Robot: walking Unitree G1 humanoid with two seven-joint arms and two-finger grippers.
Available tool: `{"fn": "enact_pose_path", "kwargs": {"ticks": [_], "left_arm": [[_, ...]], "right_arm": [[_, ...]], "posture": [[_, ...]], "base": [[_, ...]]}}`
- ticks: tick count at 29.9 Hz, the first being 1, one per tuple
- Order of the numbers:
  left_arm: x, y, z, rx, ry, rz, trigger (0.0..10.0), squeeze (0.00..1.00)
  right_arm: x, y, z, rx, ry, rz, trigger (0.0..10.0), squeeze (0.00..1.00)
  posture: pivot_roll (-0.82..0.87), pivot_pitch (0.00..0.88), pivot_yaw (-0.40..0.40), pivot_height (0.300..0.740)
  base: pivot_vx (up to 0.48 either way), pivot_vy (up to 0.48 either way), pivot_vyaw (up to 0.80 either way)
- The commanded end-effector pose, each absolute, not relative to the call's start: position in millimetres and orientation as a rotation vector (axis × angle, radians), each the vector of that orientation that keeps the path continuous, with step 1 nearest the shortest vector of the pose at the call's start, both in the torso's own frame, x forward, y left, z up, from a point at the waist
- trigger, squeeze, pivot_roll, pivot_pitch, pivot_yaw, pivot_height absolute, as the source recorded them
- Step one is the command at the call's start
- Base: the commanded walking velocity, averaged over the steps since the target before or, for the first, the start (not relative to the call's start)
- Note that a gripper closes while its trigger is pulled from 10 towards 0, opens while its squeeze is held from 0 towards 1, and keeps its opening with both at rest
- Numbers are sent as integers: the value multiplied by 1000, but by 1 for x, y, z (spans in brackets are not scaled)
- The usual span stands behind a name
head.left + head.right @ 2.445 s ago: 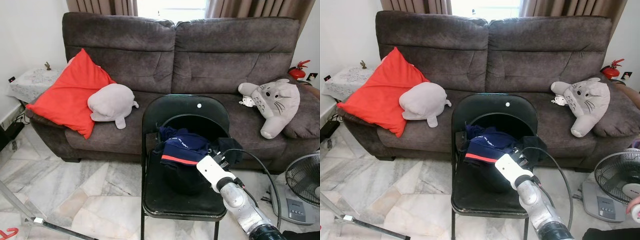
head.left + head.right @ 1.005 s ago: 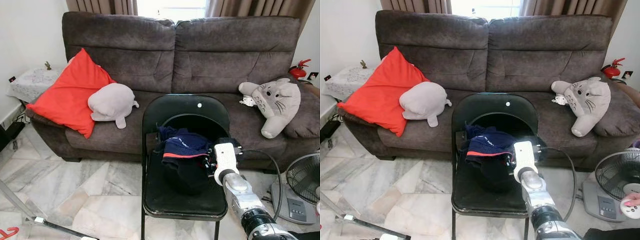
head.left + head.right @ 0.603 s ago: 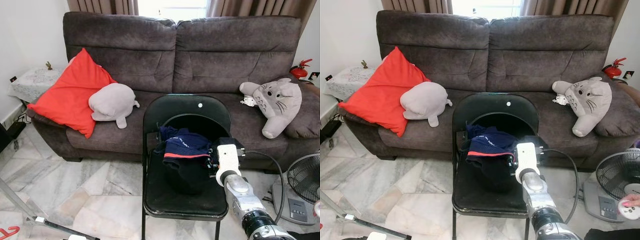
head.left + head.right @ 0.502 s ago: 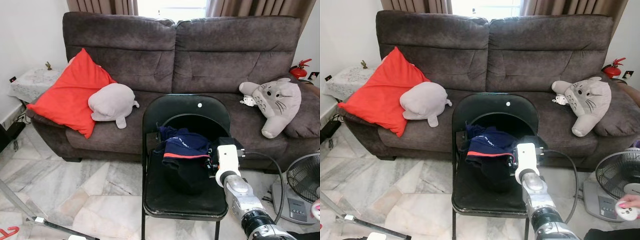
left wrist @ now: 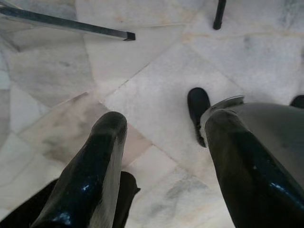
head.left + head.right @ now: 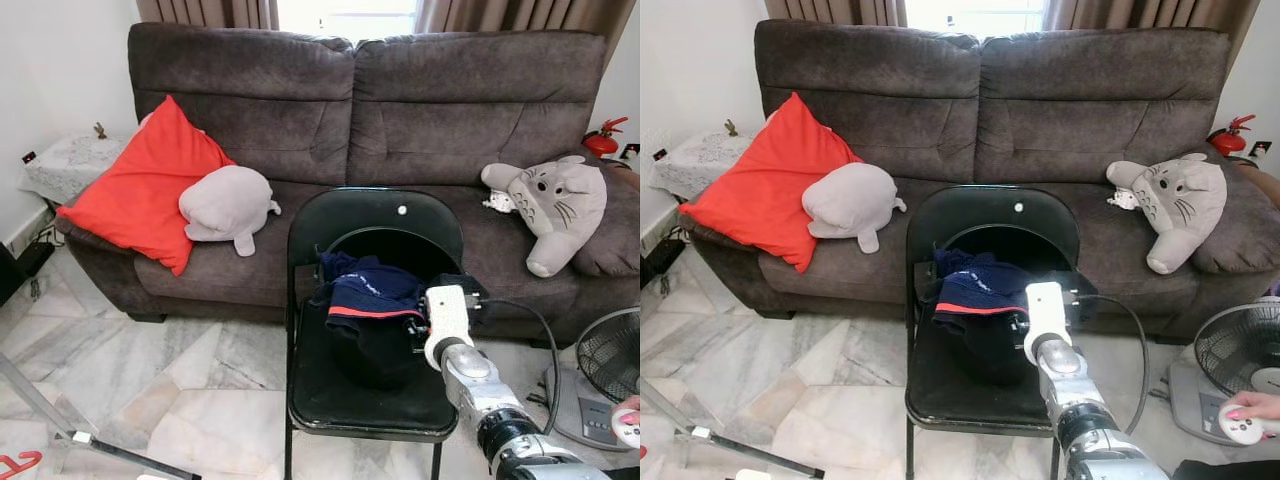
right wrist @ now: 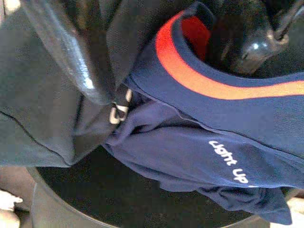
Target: Hang hanger
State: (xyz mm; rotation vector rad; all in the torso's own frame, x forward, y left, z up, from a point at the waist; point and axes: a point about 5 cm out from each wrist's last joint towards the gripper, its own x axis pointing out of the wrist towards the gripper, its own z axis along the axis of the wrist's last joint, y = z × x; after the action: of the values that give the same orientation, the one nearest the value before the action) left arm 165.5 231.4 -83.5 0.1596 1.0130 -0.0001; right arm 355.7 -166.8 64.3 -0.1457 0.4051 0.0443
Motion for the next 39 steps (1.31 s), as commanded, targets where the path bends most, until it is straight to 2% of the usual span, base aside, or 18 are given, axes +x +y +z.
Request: {"fn": "enact_pose_path", "kwargs": {"ticks": [1,4,5,7,8,9,10,20,21,22,26,28,33,34,35,36,37,39], "left_arm": [[165,230,-85,178,1035,-5,10000,0],[169,224,-85,178,1031,-10,10000,0],[170,222,-85,178,1031,-12,10000,0],[167,220,-86,177,1033,-15,10000,0],[166,219,-87,176,1034,-16,10000,0],[165,218,-87,176,1035,-18,10000,0],[164,215,-88,175,1036,-22,10000,0],[157,215,-91,180,1033,-26,10000,0],[156,217,-91,182,1034,-25,10000,0],[155,221,-90,184,1033,-23,10000,0],[153,227,-89,189,1032,-18,10000,0],[152,228,-90,190,1032,-18,10000,0],[148,229,-91,192,1034,-22,10000,0],[146,230,-91,193,1034,-23,10000,0],[145,231,-91,193,1034,-23,10000,0],[145,232,-91,194,1034,-23,10000,0],[143,234,-91,196,1034,-24,10000,0],[143,236,-90,197,1034,-24,10000,0]], "right_arm": [[358,-165,67,-148,400,47,10000,0],[358,-165,67,-162,403,48,10000,0],[358,-167,67,-176,408,38,745,0],[357,-168,65,-179,421,32,0,0],[357,-168,65,-179,427,32,0,0],[357,-168,64,-180,434,33,1333,0],[356,-168,62,-178,445,29,10000,0],[356,-168,62,-157,434,20,10000,0],[356,-167,63,-157,434,21,6784,0],[356,-167,63,-157,433,24,0,0],[356,-167,62,-161,443,24,0,0],[356,-169,61,-163,451,16,10000,0],[355,-168,61,-155,452,13,10000,0],[355,-168,60,-153,455,15,9176,0],[354,-168,59,-153,457,14,1529,0],[354,-168,59,-153,458,14,1529,0],[354,-168,58,-153,462,16,0,0],[353,-167,57,-150,467,18,0,0]], "posture": [[73,0,51,740],[74,0,51,740],[74,0,51,740],[74,0,51,740],[77,0,52,740],[77,0,52,740],[77,0,52,740],[87,0,57,740],[89,0,58,740],[91,0,58,740],[93,0,60,740],[93,0,60,740],[98,0,62,740],[98,0,62,740],[99,0,63,740],[99,0,63,740],[102,0,63,740],[100,0,64,740]], "base": [[0,0,0],[0,0,0],[0,0,0],[0,0,0],[0,0,0],[0,0,0],[0,0,0],[0,0,0],[0,0,0],[0,0,0],[0,0,0],[0,0,0],[0,0,0],[0,0,0],[0,0,0],[0,0,0],[0,0,0],[0,0,0]]}}
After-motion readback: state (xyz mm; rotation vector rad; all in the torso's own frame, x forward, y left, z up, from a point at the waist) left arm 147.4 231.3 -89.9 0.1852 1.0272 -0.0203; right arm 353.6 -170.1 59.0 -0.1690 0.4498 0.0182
